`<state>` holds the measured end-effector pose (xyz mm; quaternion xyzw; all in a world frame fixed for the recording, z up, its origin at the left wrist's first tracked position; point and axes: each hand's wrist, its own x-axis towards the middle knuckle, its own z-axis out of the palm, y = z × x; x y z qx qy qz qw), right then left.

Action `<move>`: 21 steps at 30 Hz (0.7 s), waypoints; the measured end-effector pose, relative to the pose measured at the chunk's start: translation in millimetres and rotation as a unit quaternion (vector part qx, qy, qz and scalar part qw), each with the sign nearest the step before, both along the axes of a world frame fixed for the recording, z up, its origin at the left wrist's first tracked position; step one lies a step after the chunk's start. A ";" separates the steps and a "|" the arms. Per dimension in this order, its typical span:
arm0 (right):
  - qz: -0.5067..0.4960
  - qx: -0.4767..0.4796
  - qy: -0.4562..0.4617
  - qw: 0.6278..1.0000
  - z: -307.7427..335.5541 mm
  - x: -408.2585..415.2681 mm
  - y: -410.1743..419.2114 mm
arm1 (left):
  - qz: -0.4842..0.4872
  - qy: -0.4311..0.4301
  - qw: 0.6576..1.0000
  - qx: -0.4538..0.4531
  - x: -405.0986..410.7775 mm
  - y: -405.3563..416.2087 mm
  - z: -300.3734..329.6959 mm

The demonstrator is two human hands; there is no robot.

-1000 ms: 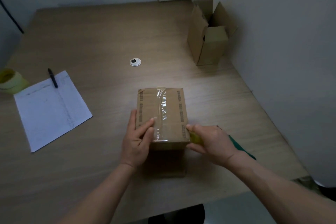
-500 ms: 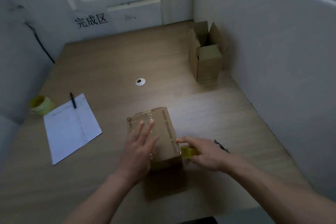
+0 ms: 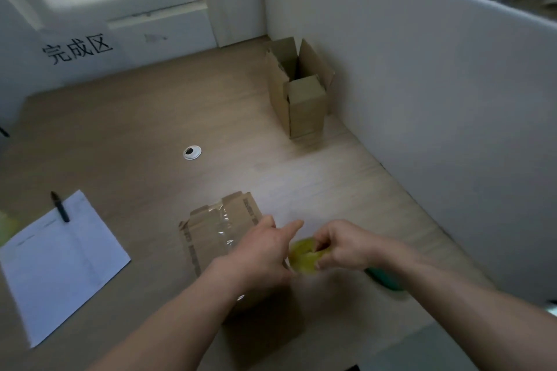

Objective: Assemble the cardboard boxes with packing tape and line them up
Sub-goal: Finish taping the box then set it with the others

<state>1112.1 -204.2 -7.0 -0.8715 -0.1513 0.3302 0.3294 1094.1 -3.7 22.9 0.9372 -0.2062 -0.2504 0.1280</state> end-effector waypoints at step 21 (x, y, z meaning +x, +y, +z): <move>-0.304 -0.201 -0.230 0.902 -64.2 -76.3 -45.8 | -0.004 -0.047 0.997 0.055 23.0 -7.5 -12.1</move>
